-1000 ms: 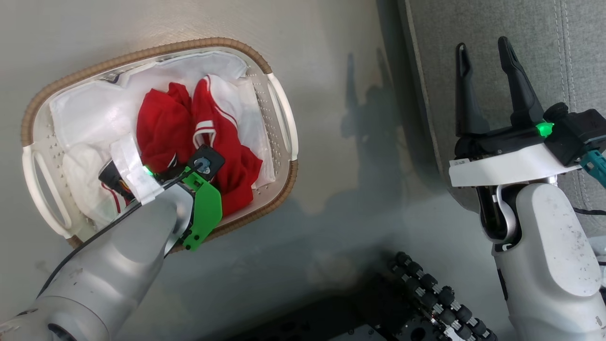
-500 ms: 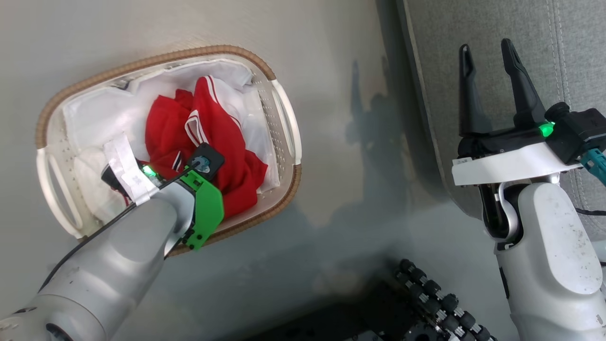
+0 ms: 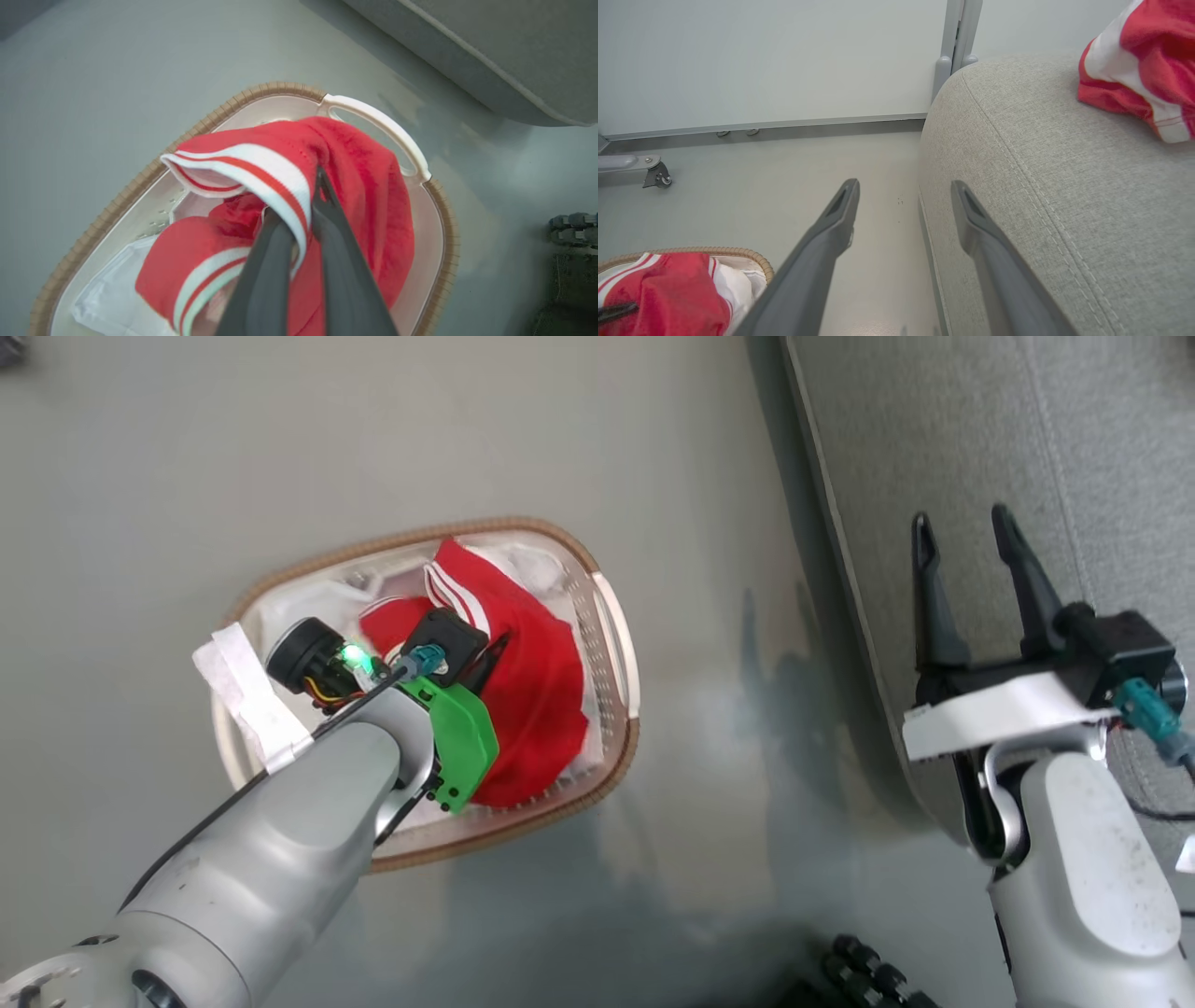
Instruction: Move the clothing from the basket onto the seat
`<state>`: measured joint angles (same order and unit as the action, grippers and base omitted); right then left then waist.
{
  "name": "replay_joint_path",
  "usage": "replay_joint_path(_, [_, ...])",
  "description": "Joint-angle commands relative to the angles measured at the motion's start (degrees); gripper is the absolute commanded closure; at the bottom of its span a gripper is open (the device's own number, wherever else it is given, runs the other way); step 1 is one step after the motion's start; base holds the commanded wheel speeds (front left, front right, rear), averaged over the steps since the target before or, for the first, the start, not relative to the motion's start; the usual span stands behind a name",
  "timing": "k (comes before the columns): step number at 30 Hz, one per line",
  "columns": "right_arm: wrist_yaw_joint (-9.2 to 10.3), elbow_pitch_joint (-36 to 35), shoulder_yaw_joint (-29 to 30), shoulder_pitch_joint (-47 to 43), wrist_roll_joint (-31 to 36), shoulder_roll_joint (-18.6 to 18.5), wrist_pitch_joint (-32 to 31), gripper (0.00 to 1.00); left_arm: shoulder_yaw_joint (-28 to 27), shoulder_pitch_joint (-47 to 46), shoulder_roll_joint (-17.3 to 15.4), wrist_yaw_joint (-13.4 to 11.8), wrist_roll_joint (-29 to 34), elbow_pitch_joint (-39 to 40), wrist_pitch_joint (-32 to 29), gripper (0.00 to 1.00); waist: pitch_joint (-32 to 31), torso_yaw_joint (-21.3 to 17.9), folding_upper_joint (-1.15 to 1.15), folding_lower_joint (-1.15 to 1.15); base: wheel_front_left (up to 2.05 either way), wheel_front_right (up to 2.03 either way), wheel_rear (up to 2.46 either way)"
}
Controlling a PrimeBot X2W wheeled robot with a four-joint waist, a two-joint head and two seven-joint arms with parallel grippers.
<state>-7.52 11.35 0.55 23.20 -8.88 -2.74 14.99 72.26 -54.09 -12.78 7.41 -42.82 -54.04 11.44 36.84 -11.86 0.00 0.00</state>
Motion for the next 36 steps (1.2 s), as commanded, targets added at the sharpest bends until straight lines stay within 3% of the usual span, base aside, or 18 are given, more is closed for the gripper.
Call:
replay_joint_path(1, [0.06,0.9,0.4,-1.9,0.5,-0.3,0.3,0.00,0.1,0.7,0.8,0.1,-0.3,0.4,0.9,1.00,-10.1,5.3,0.00,0.00,0.00,0.00,0.00])
replay_joint_path(10, [0.06,5.0,1.2,-8.5,1.8,-0.3,0.3,0.00,0.3,2.5,1.7,0.1,1.5,4.1,3.4,1.00,-24.6,8.8,0.00,0.00,0.00,0.00,0.00])
replay_joint_path(19, [0.06,7.8,0.2,-13.7,1.5,-0.3,0.3,0.00,-2.7,2.0,-0.5,-0.7,3.7,12.8,3.8,1.00,-35.4,9.7,0.00,0.00,0.00,0.00,0.00])
replay_joint_path(28, [0.06,8.5,-1.5,-13.0,1.7,-0.3,0.3,0.00,-10.6,-2.1,-3.3,-0.7,-0.7,22.0,3.8,1.00,-38.3,9.0,0.00,0.00,0.00,0.00,0.00])
replay_joint_path(36, [0.06,8.5,-2.8,-11.8,2.1,-0.3,0.3,0.00,-12.4,-5.2,-5.9,-1.4,-1.4,26.4,2.2,1.00,-38.7,8.3,0.00,0.00,0.00,0.00,0.00])
